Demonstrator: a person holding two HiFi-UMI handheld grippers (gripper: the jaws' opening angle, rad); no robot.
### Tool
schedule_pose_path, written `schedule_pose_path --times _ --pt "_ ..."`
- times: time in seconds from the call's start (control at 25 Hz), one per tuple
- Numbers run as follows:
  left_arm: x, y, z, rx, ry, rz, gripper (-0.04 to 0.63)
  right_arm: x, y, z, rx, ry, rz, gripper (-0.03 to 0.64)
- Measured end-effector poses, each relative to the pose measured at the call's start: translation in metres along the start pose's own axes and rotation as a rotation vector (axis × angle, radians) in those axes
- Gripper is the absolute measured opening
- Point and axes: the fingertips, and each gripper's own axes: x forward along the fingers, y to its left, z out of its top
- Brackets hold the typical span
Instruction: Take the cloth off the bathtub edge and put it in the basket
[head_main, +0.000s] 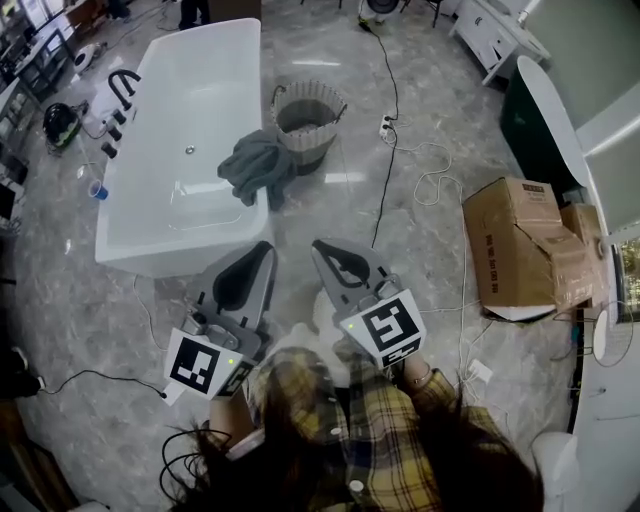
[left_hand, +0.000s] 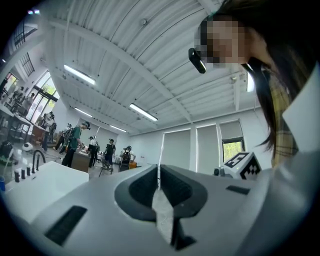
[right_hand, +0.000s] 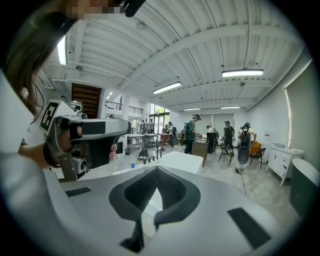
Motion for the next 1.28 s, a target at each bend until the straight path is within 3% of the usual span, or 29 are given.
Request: schedule_pose_path --times 0.48,0.68,1.28 --pt "0.025 0.039 -0.004 0.031 0.012 0.057 0.028 0.038 -0.028 -0.001 -0.006 0.006 0.037 0.015" --pt "0.065 0.060 -0.016 0.052 0.060 0.073 0.028 0.058 -0.068 0.008 -0.004 0.005 0.039 0.015" --pt "0.213 0.097 -0.025 0.091 0.069 0.158 0.028 0.105 -0.208 0.020 -0.011 -0.008 0.126 0.015"
